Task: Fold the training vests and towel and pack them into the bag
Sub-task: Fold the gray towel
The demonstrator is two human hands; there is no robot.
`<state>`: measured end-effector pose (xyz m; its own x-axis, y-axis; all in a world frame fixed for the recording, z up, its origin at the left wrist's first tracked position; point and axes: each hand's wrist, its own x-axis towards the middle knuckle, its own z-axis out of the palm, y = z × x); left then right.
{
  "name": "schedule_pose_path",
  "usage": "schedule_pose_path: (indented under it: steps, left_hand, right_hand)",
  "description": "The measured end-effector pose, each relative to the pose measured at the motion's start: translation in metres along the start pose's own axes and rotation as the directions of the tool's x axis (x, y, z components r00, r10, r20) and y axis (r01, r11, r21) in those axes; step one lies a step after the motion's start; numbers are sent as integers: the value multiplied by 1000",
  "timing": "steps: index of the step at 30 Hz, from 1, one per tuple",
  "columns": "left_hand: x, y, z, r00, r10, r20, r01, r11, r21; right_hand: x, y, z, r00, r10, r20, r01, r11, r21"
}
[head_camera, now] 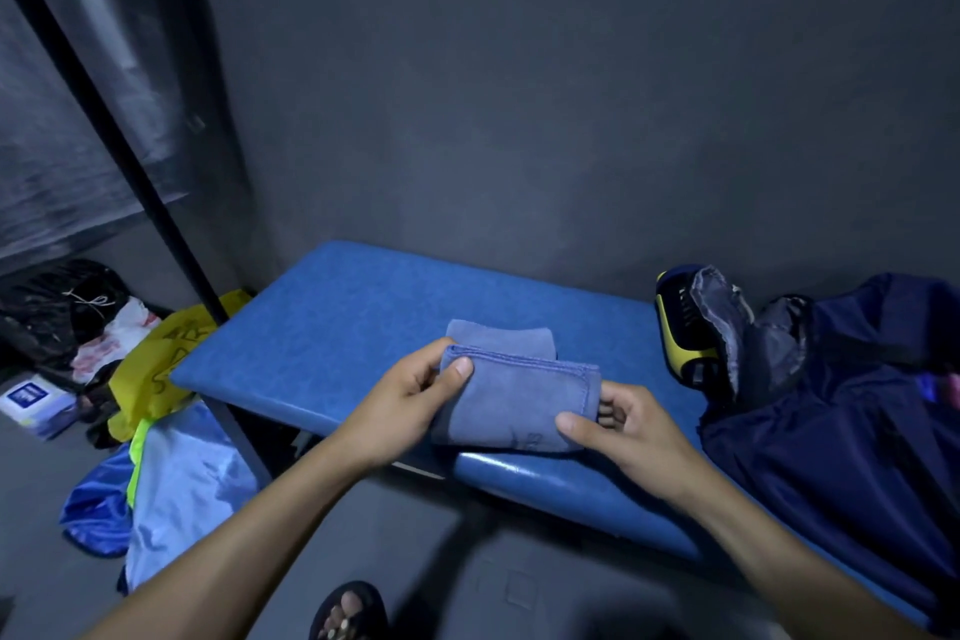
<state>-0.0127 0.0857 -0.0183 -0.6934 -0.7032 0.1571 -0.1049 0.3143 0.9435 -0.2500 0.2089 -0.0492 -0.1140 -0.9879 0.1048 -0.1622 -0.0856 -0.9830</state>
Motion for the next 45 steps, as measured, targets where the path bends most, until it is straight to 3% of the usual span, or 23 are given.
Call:
schedule_pose_path:
  steps: [4, 13, 24, 33, 37, 39, 42, 45]
  left_hand:
    - [11, -20, 7, 980, -107, -169, 101, 994, -39]
    - [61, -44, 7, 874, -256, -413, 339, 930, 142]
    - [87, -58, -2, 833, -403, -379, 478, 869, 126]
    - [97, -65, -14, 823, -454, -341, 547, 795, 262]
    - [98, -65, -16, 849, -409, -335, 513, 791, 334]
    - [99, -60, -20, 885, -334, -325, 426, 863, 273]
    - [100, -29, -27, 934, -117, -337, 145, 988, 58]
    - [96, 18, -39, 940, 43, -338, -75, 994, -82]
  right_hand:
    - [13, 2, 10, 993, 77, -91, -67, 991, 115]
    - [73, 26, 25, 909, 240, -342, -261, 965, -15]
    - [102, 31, 20, 859, 324, -397, -426, 882, -200]
    - [111, 25, 21, 822, 347, -451, -518, 784, -341]
    - [110, 25, 21, 825, 359, -436, -510, 806, -300]
    - [109, 18, 19, 856, 354, -377, -442, 879, -178]
    - [112, -10, 13, 908, 202, -367, -185, 979, 80]
    - [110, -53, 7, 922, -17, -387, 59, 994, 97]
